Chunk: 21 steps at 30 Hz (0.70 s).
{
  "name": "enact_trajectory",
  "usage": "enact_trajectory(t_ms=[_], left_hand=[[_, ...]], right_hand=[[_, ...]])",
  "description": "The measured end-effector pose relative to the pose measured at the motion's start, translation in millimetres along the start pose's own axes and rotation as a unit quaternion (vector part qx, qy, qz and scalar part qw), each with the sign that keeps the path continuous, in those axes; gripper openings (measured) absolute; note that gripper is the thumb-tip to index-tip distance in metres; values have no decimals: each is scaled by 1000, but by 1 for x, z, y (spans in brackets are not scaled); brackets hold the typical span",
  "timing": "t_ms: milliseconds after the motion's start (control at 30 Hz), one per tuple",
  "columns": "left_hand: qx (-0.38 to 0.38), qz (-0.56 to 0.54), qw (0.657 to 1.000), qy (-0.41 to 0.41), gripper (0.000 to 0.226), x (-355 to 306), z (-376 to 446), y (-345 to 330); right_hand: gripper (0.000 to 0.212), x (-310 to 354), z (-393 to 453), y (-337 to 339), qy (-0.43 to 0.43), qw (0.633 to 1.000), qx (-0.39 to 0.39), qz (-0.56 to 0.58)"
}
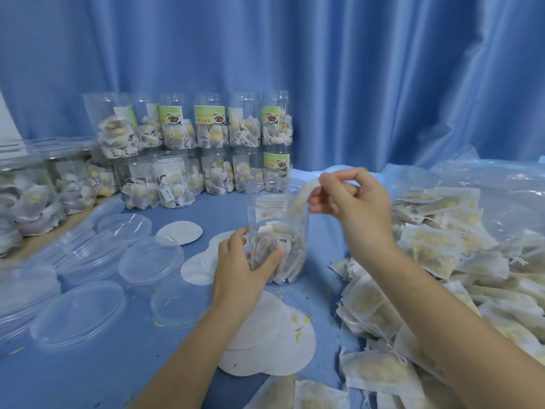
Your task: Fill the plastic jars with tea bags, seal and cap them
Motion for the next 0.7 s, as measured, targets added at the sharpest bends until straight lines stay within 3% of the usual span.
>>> enact_trajectory(t_ms=[100,167,233,300,367,433,500,533,600,700], left_hand=[[6,1,1000,7,75,1,0,1],[7,5,1000,12,76,2,0,2],[6,11,1000,8,72,2,-1,4],[1,23,1000,-5,62,-1,-1,6],[-6,61,998,-18,50,-4,-1,9],[-27,107,994,-16,37,-6,-1,14],[-63,144,988,-1,22,-8,0,21],[-78,169,982,13,17,-9,0,26],[-69,246,966,46,21,-7,4,33],[-6,318,943,102,35,5,10,42]], right_hand=[[14,16,10,-6,44,994,-97,-1],[11,21,16,-14,74,985,-104,-114],[12,16,18,-25,118,932,-27,-343],[25,0,14,-30,159,863,30,-479],[27,-1,5,-28,194,853,8,-485],[18,11,-8,-28,295,839,-54,-453],[12,20,-19,-34,394,809,-47,-433],[13,19,-23,-42,400,806,19,-436],[18,6,-29,-62,304,794,215,-480],[32,-27,-40,-78,162,692,413,-570]])
Point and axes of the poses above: each hand's wrist, its own z-axis towards the middle knuckle, its own y-axis out of the back of the hand, x = y × z, the point moved 5 cm from there along z, towards the middle knuckle, and after that the axes turned 12 degrees about -z, right-handed, at the moved point
